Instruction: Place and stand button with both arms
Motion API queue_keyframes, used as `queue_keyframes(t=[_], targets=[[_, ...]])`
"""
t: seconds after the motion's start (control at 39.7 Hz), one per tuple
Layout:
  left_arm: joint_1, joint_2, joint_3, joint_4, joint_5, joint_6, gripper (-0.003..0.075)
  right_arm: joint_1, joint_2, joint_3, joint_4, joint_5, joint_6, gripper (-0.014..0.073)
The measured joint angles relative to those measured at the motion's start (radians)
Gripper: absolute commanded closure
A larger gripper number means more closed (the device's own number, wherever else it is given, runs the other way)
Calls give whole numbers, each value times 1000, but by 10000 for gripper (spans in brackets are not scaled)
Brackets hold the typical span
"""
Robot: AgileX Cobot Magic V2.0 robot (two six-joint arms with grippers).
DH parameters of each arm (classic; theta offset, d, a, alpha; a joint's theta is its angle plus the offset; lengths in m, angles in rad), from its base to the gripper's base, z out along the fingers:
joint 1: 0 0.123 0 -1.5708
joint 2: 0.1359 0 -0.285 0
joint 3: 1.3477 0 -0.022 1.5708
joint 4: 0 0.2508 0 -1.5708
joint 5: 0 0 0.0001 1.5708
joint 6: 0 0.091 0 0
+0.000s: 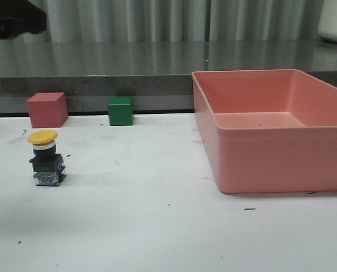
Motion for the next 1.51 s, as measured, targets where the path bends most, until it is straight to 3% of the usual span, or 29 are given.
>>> queue_keyframes(t=[0.13,0.33,0.55,1.51], targets=[[0,-146,0,0,202,0,235,0,0,0,0,0,0,662],[0,-357,0,0,513,0,493,0,0,0,0,0,0,662],[0,-508,0,0,720,0,739,0,0,0,0,0,0,662],[0,-579,0,0,770,0,740,0,0,0,0,0,0,662]])
